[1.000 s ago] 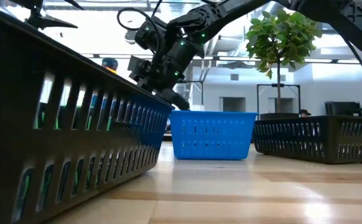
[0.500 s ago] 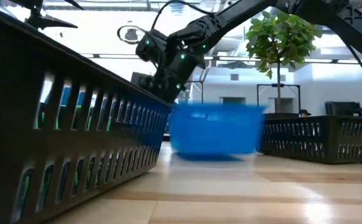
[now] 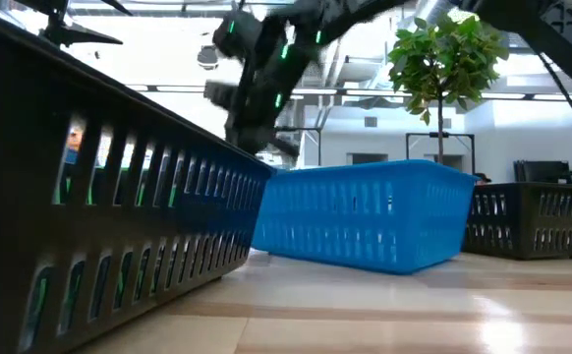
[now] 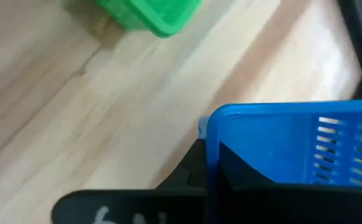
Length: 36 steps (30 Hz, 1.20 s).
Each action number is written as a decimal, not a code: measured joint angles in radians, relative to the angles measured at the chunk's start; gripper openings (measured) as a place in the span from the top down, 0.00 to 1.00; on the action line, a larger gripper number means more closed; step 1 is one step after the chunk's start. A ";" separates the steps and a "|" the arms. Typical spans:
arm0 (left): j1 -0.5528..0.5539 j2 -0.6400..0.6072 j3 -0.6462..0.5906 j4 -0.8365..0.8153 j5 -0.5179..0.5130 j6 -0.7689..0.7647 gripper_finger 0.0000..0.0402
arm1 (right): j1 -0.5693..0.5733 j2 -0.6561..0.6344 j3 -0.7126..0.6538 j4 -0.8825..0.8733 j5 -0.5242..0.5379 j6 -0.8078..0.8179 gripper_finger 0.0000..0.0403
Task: Stack baskets by color
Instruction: Stack the top blue bin on top of the right blue bin
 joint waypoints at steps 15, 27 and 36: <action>0.000 0.000 0.001 0.030 -0.007 -0.110 0.49 | 0.187 -0.403 0.154 -0.555 0.162 1.584 0.99; 0.000 0.000 0.001 0.027 0.011 -0.053 0.49 | 0.473 -0.184 0.147 -0.574 0.266 1.983 0.99; 0.000 0.000 0.001 0.025 -0.050 0.010 0.49 | 0.526 -0.058 0.152 -0.542 0.144 2.112 0.99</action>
